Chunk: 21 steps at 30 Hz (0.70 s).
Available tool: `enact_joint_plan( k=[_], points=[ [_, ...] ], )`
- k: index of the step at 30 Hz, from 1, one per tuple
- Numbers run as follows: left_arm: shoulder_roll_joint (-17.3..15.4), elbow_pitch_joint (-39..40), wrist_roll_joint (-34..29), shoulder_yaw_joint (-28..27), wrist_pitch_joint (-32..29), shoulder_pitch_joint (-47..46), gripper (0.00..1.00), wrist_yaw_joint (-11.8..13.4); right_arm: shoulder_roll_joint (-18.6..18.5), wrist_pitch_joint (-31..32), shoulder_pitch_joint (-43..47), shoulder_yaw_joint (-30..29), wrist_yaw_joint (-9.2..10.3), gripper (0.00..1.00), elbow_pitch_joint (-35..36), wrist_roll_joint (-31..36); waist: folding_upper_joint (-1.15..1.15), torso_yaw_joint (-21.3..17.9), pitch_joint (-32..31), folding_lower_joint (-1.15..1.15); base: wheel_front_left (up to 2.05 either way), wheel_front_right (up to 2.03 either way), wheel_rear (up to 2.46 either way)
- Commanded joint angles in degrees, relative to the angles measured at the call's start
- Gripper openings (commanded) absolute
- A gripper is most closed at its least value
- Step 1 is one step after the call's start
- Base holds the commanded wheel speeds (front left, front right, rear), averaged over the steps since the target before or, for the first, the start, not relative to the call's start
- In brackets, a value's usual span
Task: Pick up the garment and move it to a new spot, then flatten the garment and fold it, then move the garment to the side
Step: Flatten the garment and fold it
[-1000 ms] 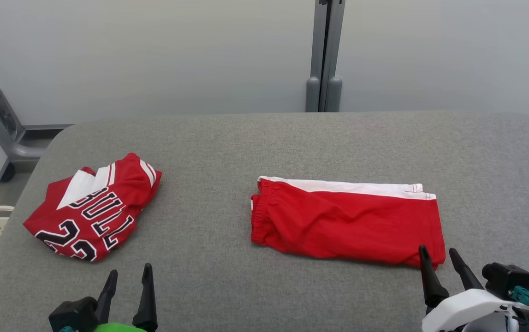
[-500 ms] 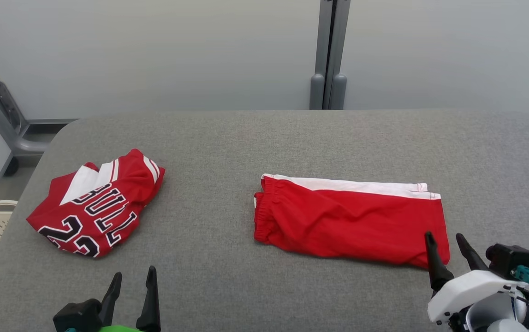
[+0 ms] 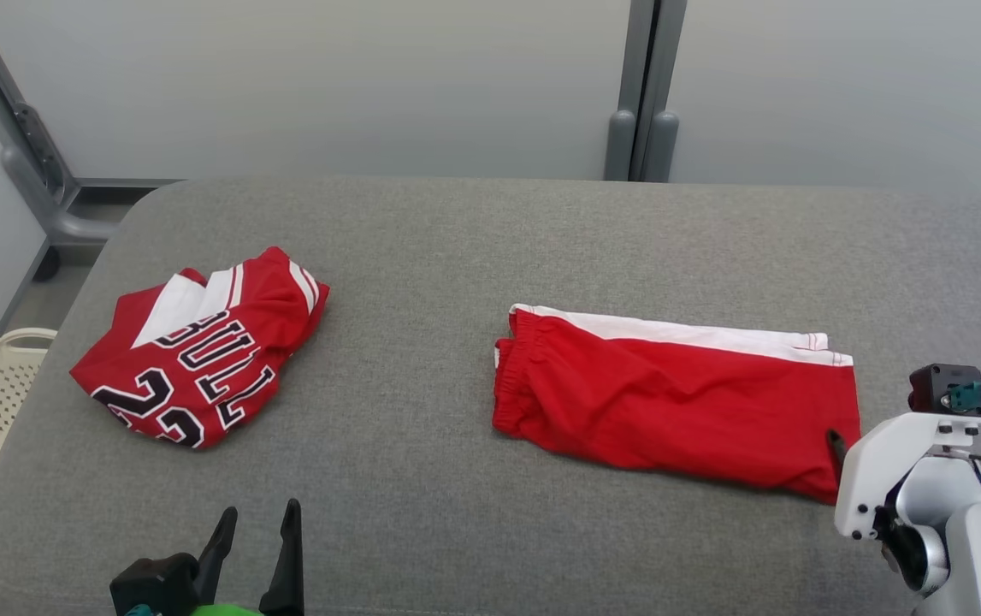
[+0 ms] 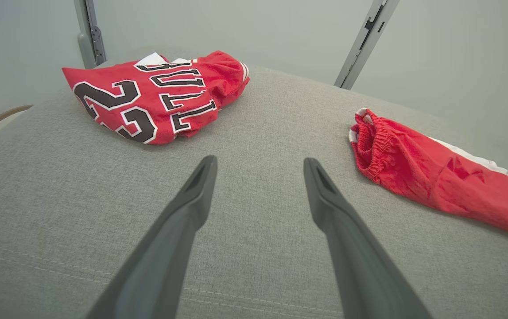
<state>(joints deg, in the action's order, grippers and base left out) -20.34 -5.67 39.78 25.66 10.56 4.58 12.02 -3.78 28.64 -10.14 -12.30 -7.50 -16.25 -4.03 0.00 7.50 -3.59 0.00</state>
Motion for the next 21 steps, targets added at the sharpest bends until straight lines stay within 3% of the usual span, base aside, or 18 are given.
enact_joint_plan(
  k=[1,7,21],
  points=[
    [-0.4,0.3,-0.3,0.0,-0.4,-1.1,1.0,-0.2,-1.3,2.2,-1.6,0.1,0.02,1.0,-0.2,0.1,0.0,0.9,1.0,0.0,0.0,0.0,0.0],
    [-1.0,0.7,-0.6,0.7,-1.1,-2.0,1.0,-0.6,-4.2,8.8,-5.5,-2.7,0.02,1.0,-1.8,-0.7,0.0,2.8,3.0,0.0,0.0,0.0,0.0],
    [-0.9,0.6,-1.1,1.3,-1.2,-5.1,1.0,-1.5,-8.0,10.2,-11.9,-8.1,0.02,1.0,-9.0,-1.2,0.0,5.1,10.0,0.0,0.0,0.0,0.0]
  ],
)
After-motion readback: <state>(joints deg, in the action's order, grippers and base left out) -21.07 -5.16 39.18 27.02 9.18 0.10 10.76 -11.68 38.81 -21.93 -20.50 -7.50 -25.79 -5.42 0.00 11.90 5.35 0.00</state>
